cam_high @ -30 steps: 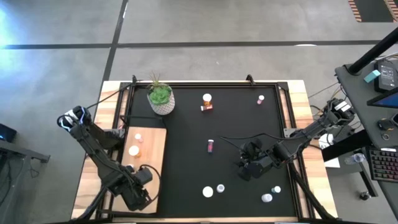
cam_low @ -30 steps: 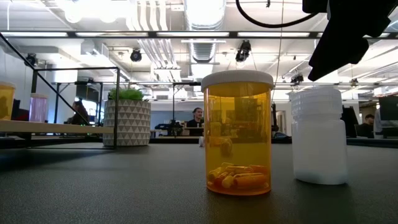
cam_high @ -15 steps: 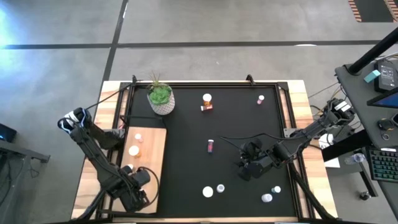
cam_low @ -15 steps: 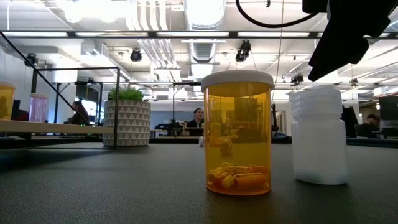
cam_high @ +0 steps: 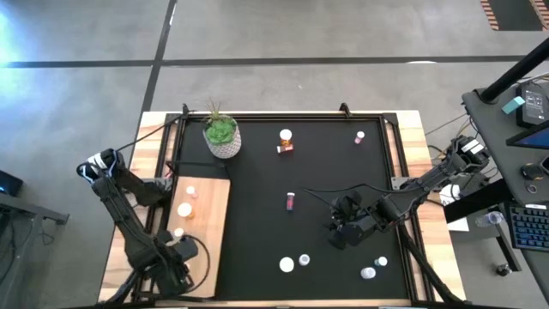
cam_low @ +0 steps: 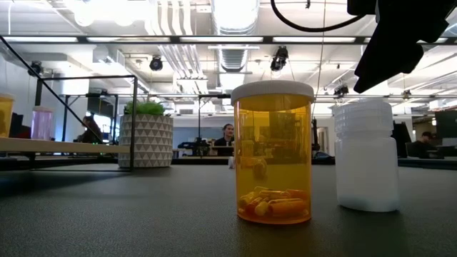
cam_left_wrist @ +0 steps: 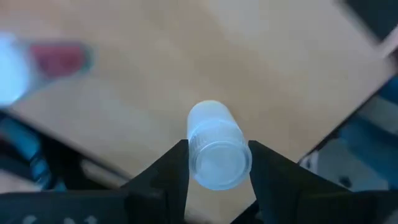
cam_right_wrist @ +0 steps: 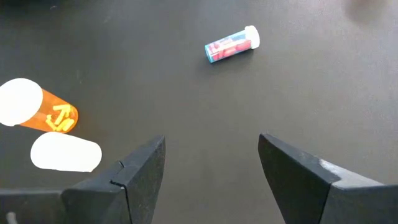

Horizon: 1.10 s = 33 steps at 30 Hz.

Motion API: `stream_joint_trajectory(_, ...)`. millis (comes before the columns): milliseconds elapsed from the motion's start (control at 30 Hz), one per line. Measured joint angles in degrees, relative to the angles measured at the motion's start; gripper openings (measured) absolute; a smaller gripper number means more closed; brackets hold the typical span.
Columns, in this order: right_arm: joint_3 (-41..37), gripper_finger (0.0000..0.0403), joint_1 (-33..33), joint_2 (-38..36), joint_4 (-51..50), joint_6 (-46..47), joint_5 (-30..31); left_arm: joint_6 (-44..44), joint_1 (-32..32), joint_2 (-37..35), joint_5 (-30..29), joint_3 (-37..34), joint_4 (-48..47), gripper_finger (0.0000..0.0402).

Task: Pick and place medicine bottles onto shelf by color
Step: Put the top white pill bottle on the shelf

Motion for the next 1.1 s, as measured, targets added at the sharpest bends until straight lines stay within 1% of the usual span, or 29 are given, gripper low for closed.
stream_joint_trajectory(167,0.0,0.0249,0.0,0.0,0.0,0.0,0.0,-3.0,-3.1,-0.1,-0.1,0.0,-2.7,0.0130)
stream_joint_trajectory(300,0.0,0.0249,0.0,0.0,0.0,0.0,0.0,-3.3,-4.4,-0.3,-0.1,0.0,-3.8,0.0130)
stream_joint_trajectory(700,0.0,0.0249,0.0,0.0,0.0,0.0,0.0,-3.3,-4.6,-0.7,-3.4,-0.7,-2.1,0.0132)
stream_joint_trajectory(1100,0.0,0.0249,0.0,0.0,0.0,0.0,0.0,-4.8,-4.6,-0.6,-4.0,-0.8,-1.2,0.0190)
